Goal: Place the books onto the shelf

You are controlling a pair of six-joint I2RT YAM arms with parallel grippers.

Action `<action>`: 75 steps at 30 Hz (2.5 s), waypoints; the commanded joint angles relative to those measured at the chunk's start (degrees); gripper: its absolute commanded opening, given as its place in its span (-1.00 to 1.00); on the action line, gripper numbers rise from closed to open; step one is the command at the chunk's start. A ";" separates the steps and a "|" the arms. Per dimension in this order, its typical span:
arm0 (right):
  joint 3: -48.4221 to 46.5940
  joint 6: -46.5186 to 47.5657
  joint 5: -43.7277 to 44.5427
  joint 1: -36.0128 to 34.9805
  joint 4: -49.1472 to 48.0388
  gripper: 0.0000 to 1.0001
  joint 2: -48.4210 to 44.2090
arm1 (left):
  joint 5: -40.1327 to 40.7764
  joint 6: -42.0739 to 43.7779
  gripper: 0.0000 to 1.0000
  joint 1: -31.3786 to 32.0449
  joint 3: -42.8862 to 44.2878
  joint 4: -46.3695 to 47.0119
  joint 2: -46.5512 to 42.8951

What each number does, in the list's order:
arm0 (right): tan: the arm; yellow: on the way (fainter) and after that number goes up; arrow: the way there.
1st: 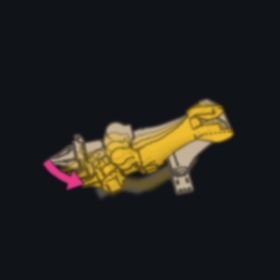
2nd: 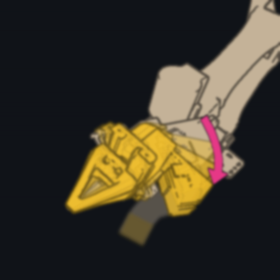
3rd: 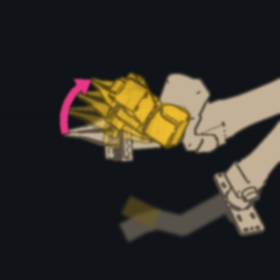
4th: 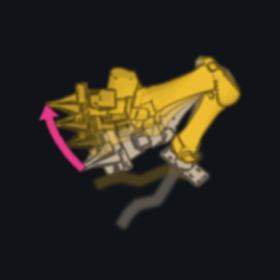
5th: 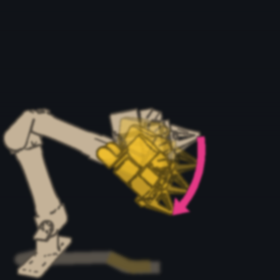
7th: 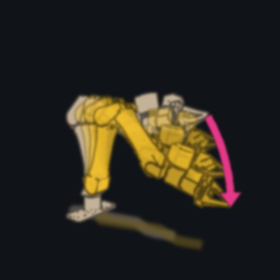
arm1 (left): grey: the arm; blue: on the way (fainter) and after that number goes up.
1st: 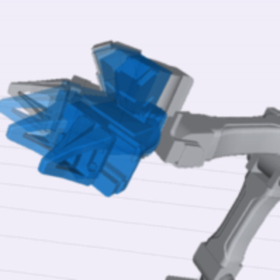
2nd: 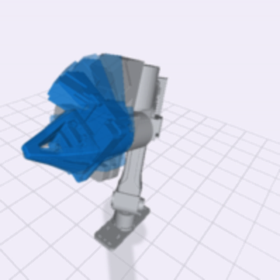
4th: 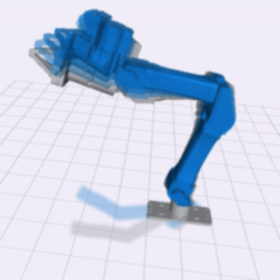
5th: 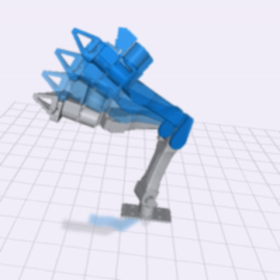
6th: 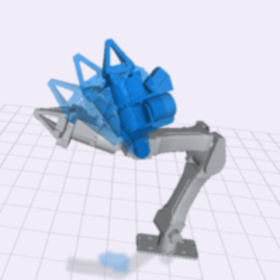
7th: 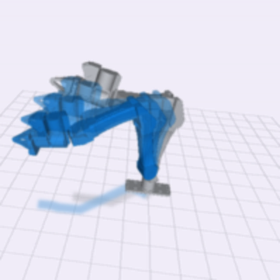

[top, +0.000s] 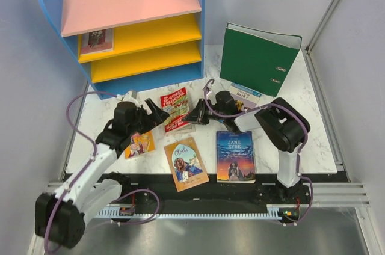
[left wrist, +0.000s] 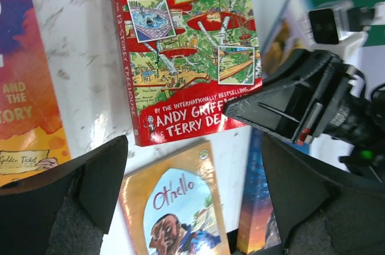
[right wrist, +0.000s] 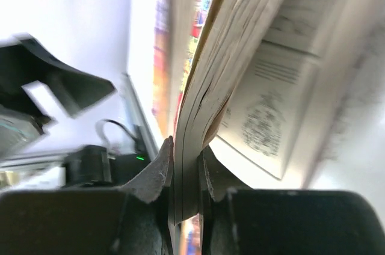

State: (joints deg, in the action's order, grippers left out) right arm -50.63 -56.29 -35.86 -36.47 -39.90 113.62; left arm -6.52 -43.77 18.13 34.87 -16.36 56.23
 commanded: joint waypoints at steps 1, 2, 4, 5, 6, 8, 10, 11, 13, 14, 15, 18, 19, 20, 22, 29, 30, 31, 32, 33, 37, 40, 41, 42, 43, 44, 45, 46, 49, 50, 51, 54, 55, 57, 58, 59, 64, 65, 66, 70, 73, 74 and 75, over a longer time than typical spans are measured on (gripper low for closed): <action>2.20 -9.42 -2.46 1.14 -17.48 -1.00 -7.26 | 0.81 -4.48 0.96 0.15 -8.67 13.80 -12.35; 2.55 -10.32 -2.55 1.14 -20.02 -1.00 -7.71 | 0.72 -5.44 0.97 0.06 -10.60 14.86 -14.02; 3.26 -12.25 -2.55 1.14 -22.40 -1.00 -9.29 | 0.02 -5.89 0.97 0.15 -11.58 16.09 -16.76; 3.43 -13.65 -2.64 1.14 -23.89 -1.00 -9.73 | -0.07 -6.06 0.97 0.15 -12.02 16.10 -17.03; 3.61 -14.28 -2.64 1.14 -24.78 -1.00 -10.26 | -0.15 -6.24 0.96 0.06 -12.02 16.10 -17.20; 3.61 -16.03 -3.08 1.14 -26.80 -1.00 -11.23 | -0.51 -6.85 0.96 0.15 -12.54 16.18 -17.29; 3.70 -17.18 -3.34 1.14 -27.86 -1.00 -11.84 | -1.47 -7.38 0.96 0.06 -13.42 20.29 -17.29; 3.96 -17.71 -3.43 1.14 -29.60 -1.00 -11.93 | -1.82 -8.34 0.95 0.15 -14.38 21.79 -17.20; 4.66 -19.29 -3.34 1.22 -31.11 -1.00 -12.11 | -2.44 -9.75 0.93 0.15 -15.36 25.21 -16.24; 4.75 -19.64 -3.43 1.14 -32.16 -1.00 -12.11 | -2.79 -10.97 0.87 0.15 -16.49 26.54 -15.89; 5.10 -20.34 -3.52 1.14 -32.61 -1.00 -12.02 | -3.05 -11.68 0.83 0.15 -17.11 27.95 -15.45; 5.45 -20.96 -3.69 1.14 -33.84 -1.00 -11.67 | -3.58 -13.88 0.58 0.24 -19.22 33.13 -15.01; 5.63 -21.14 -3.69 1.14 -34.10 -1.00 -11.67 | -3.32 -14.67 0.41 0.33 -20.01 34.10 -15.18; 5.63 -21.23 -3.78 1.14 -34.45 -1.00 -11.58 | -3.23 -14.77 0.35 0.33 -20.11 35.24 -15.44; 5.72 -21.75 -3.87 1.05 -35.24 -1.00 -11.14 | -3.06 -14.68 0.25 0.50 -19.93 35.43 -15.53; 5.28 -24.57 -4.92 0.17 -38.85 -1.00 -8.86 | -3.76 -14.15 0.16 0.94 -18.97 36.92 -13.69; 5.11 -24.65 -5.01 0.00 -39.29 -1.00 -8.42 | -4.11 -14.15 0.18 1.12 -18.79 37.36 -12.82; 5.02 -24.92 -5.10 -0.09 -39.64 -1.00 -8.16 | -4.28 -14.15 0.22 1.20 -18.44 37.54 -12.20; 4.93 -25.18 -5.27 -0.36 -39.82 -1.00 -7.98 | -4.46 -14.06 0.22 1.38 -18.18 37.72 -11.67; 4.84 -25.27 -5.28 -0.44 -39.90 -1.00 -7.72 | -4.38 -13.98 0.20 1.82 -18.00 38.24 -10.97; 5.02 -25.45 -5.54 -0.71 -40.43 -1.00 -7.19 | -3.85 -13.98 -0.18 2.52 -17.65 39.56 -10.44; 5.37 -25.45 -5.54 -0.71 -40.26 -1.00 -7.01 | -3.85 -13.97 -0.91 2.52 -16.95 38.95 -10.44; 5.54 -25.53 -5.19 -0.71 -40.17 -1.00 -6.92 | -3.93 -14.15 -0.95 2.44 -16.77 38.69 -10.44; 5.54 -25.45 -5.19 -0.71 -40.08 -1.00 -6.84 | -4.02 -14.24 -0.96 2.52 -16.42 38.51 -10.52; 5.54 -25.27 -5.19 -0.62 -39.99 -1.00 -6.84 | -4.02 -14.24 -0.96 2.52 -16.24 37.46 -10.87; 5.54 -25.27 -5.19 -0.62 -39.73 -0.96 -6.49 | -3.85 -14.24 -0.96 2.52 -15.98 36.93 -11.05; 5.63 -24.83 -5.19 -0.62 -39.47 -0.86 -6.40 | -3.76 -13.98 -0.96 2.61 -15.28 36.32 -11.40; 5.98 -24.48 -5.10 -0.53 -39.20 -0.63 -6.31 | -3.67 -13.63 -0.96 2.61 -14.75 34.57 -11.84; 7.73 -22.03 -4.31 -0.01 -36.84 -0.09 -6.39 | -3.49 -11.43 -0.96 2.52 -11.68 31.31 -12.19; 8.44 -21.32 -3.96 0.17 -36.22 0.02 -6.83 | -3.32 -10.73 -0.96 2.44 -10.54 28.52 -12.19; 9.23 -18.97 -3.00 0.34 -33.95 0.13 -7.01 | -3.32 -9.33 -0.96 2.52 -8.35 27.27 -12.11; 11.69 -13.25 -0.10 0.96 -23.01 0.42 -9.11 | -3.50 -6.43 -0.96 2.52 -3.52 22.96 -10.79; 11.78 -7.75 2.87 0.96 -18.94 0.49 -9.99 | -3.67 -5.72 -0.96 2.44 -2.28 22.08 -10.35; 11.52 -1.22 7.00 0.79 -5.89 0.56 -13.50 | -5.16 -3.62 -0.96 2.52 2.01 20.15 -8.34; 11.00 5.34 9.20 0.61 -1.71 0.61 -14.99 | -6.12 -2.73 -0.96 2.44 3.69 19.27 -7.46; 10.73 8.36 15.66 0.35 2.68 0.64 -18.23 | -7.70 -1.94 -0.96 2.52 5.54 18.39 -6.32; 12.21 19.55 34.87 -2.38 18.10 0.96 -27.39 | -11.14 3.33 -0.96 2.44 18.98 12.25 -0.08; 12.92 19.73 35.59 -2.38 18.10 0.96 -29.49 | -12.19 4.12 -0.96 2.35 21.09 11.27 0.98; 13.54 19.99 38.81 -2.38 18.19 0.96 -30.47 | -12.72 5.61 -0.96 2.35 25.55 10.48 2.21; 15.30 21.48 47.08 -3.95 20.03 0.96 -35.38 | -14.48 9.40 -0.96 2.44 37.53 4.08 9.14; 14.52 24.03 55.50 -6.06 23.63 0.96 -37.50 | -15.01 12.21 -0.96 2.26 47.55 0.64 13.02; 14.16 24.56 57.20 -6.77 24.68 0.96 -37.86 | -15.36 12.56 -0.96 1.91 51.66 -0.68 14.94; 13.90 25.43 58.87 -7.47 25.83 0.96 -38.12 | -15.45 12.92 -0.96 1.56 53.44 -0.86 16.01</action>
State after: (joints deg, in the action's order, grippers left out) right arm -35.86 -36.12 9.98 -41.23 -19.51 78.24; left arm -18.79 -36.82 20.40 77.71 -15.49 69.06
